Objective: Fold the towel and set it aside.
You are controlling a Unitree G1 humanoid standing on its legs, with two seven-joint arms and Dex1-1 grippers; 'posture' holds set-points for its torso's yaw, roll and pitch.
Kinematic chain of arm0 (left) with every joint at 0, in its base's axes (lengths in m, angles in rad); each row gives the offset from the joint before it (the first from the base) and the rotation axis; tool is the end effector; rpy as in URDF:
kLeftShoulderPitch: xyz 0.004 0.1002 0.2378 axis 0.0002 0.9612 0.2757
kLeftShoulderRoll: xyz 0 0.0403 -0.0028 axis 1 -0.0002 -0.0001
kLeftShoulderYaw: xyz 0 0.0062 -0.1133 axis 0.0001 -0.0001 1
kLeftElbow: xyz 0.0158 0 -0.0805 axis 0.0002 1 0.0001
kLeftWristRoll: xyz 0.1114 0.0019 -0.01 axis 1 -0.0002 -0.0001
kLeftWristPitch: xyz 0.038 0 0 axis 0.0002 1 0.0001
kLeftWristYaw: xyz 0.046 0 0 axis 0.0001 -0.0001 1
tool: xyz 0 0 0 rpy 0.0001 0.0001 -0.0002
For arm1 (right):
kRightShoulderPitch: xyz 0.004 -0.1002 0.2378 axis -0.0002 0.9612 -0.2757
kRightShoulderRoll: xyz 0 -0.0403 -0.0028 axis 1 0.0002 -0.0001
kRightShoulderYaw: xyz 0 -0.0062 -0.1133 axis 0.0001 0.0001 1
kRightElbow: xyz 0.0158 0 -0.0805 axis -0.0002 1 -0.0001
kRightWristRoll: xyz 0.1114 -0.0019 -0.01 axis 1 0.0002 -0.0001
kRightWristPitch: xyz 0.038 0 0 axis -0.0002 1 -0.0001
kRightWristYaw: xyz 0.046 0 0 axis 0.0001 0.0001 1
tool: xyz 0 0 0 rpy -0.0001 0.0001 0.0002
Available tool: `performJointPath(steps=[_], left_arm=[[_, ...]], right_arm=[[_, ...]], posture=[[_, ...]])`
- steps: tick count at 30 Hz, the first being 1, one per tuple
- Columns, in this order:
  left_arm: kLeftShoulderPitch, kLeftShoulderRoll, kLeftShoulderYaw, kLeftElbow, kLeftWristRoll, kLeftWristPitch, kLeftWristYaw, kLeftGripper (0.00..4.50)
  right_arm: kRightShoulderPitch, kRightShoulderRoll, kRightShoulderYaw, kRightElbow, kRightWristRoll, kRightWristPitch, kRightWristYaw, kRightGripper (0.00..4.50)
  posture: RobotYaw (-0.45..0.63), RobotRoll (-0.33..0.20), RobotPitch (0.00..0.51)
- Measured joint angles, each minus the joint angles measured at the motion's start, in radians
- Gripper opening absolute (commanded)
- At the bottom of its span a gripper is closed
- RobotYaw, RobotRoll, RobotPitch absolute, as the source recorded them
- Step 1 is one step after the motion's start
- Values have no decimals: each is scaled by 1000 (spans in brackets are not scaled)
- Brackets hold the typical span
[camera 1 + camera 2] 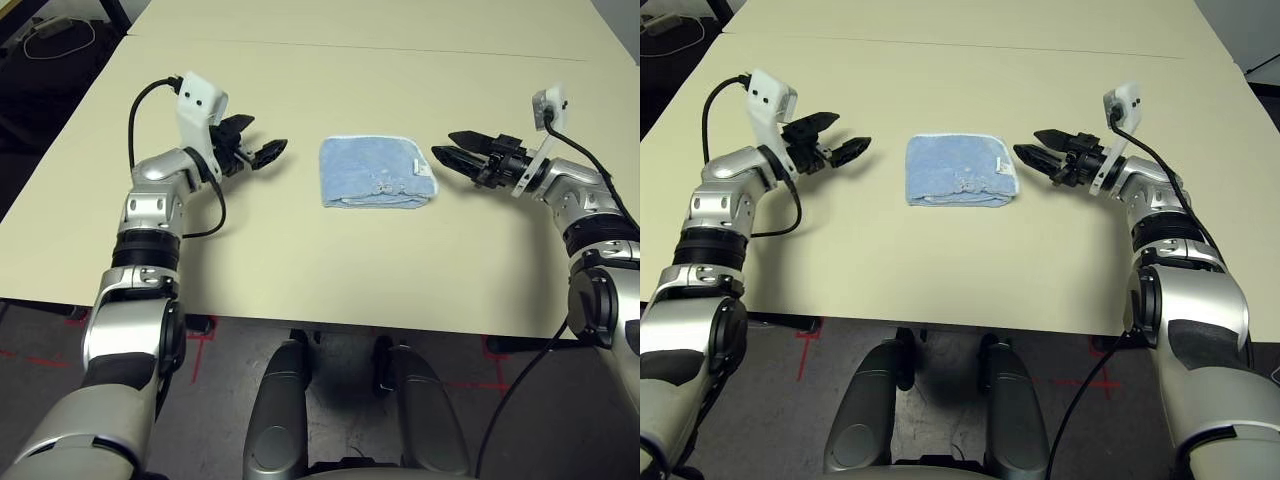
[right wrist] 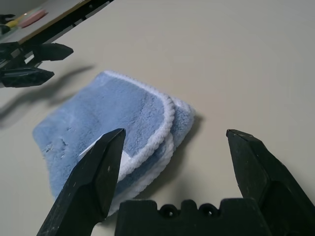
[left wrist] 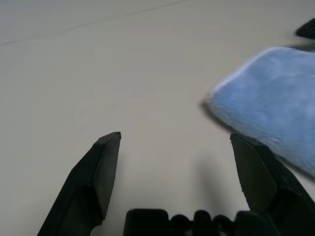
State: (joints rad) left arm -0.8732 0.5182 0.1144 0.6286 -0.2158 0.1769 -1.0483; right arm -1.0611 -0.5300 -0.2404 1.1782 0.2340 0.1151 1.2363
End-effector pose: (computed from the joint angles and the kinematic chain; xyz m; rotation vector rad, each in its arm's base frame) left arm 0.3543 0.2562 0.1966 0.1966 -0.0452 -0.8558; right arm 0.3680 -0.2833 0.1670 0.1357 0.0469 0.8985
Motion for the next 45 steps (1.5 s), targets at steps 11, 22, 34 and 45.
performJointPath(steps=[11, 22, 34, 45], left_arm=[[76, 39, -42, -186, -78, 49, -186, 4500], [145, 55, -63, -279, -78, 7, -212, 4500], [155, 76, -77, -312, -79, 21, -212, 4500], [155, 85, -89, -313, -79, 35, -214, 4500]], right_arm=[[-33, 5, 2, 3, 22, 225, 37, 4471], [-80, 41, -2, 33, 21, 416, -7, 4471], [-101, 71, -8, 35, 44, 564, 19, 4471], [-98, 83, -2, 26, 48, 576, 19, 836]], posture=[[43, 0, 264], [71, 0, 265], [75, 0, 263], [62, 0, 259]])
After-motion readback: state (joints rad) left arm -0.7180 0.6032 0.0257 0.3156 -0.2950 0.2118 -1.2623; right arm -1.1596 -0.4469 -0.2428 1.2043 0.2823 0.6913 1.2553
